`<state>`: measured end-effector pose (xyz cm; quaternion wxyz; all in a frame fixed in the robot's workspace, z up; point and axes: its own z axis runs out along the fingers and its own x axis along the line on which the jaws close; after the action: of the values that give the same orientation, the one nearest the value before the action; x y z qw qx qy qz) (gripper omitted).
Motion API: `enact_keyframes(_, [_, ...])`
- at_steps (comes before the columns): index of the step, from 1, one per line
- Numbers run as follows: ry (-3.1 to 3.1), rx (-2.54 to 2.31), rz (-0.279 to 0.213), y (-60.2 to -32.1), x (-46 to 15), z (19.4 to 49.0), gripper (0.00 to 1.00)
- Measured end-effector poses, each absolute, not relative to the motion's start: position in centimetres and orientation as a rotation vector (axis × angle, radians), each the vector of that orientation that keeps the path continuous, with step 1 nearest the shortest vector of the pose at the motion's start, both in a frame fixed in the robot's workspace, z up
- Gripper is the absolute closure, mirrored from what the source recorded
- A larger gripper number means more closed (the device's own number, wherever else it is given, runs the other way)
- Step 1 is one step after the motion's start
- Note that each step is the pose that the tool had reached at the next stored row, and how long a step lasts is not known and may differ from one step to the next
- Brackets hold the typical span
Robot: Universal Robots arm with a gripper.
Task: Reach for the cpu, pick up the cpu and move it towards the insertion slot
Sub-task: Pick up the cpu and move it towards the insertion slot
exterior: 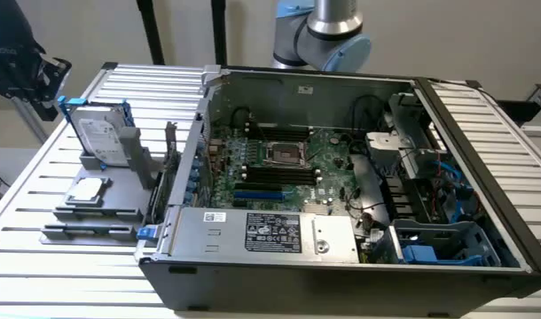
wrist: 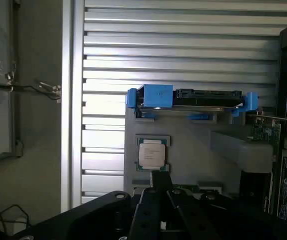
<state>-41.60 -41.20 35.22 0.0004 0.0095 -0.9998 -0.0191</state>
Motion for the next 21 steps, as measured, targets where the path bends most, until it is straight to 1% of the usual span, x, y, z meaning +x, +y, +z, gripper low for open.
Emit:
enact_keyframes(13, [-3.140, 0.030, -0.060, -41.2, -41.6, 35.2, 0.89])
enact_keyframes(21, [-3.140, 0.030, -0.058, -41.2, -42.7, 34.9, 0.89])
